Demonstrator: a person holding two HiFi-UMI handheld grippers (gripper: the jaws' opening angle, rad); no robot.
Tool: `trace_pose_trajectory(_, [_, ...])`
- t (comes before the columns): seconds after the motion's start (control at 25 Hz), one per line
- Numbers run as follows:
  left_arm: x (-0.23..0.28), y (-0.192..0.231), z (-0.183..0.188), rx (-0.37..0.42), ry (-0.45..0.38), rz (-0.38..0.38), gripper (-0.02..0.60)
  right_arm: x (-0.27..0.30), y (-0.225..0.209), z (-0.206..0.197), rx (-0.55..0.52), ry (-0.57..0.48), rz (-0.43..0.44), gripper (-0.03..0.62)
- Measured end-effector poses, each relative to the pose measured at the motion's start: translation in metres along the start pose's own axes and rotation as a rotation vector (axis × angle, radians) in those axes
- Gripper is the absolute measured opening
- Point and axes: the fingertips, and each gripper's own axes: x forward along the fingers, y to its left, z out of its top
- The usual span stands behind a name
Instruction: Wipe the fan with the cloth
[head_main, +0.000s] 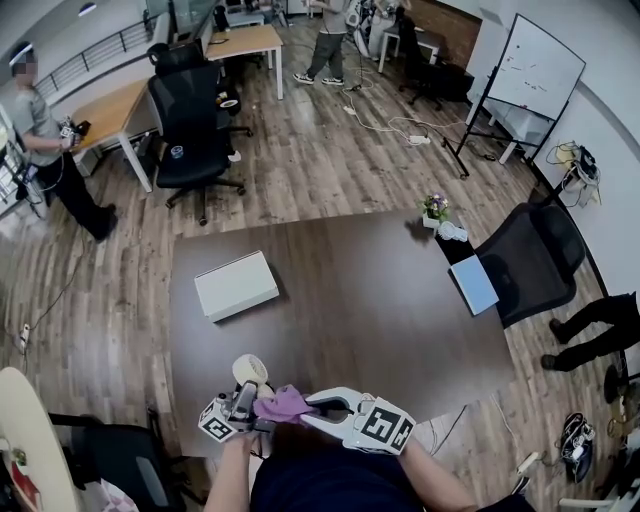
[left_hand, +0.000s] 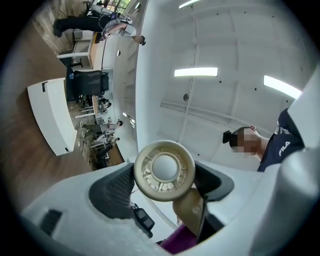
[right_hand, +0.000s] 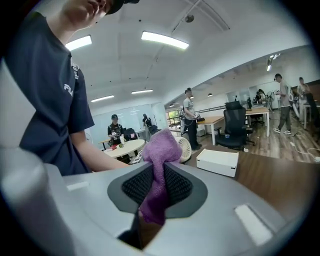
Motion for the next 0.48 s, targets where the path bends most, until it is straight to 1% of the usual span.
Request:
trace_pose_trajectory(0.08, [0.002, -0.003, 0.005, -0.01, -0.021, -0.014, 0.365, 0.001, 0.004, -0.002, -0.002, 0.011, 0.019, 0.072])
trace_pose_trajectory(0.16, [0.004, -0.007, 0.001, -0.018, -0.007, -0.03, 0.364, 0.003, -0.002, -0.003, 0.002, 0.005, -0.006, 0.072])
trace_pose_trajectory(0.32, [0.013, -0.02, -0.019, -0.057, 0.055, -0.087, 0.364, -0.001, -0.035, 0.014, 0.05, -0.072, -0.13, 0.072])
trace_pose_trajectory(0.48, [0.015, -0.034, -0.041, -0.111, 0.106, -0.13, 0.364, -0.011, -0.076, 0.026, 0.17, -0.153, -0.271, 0.072])
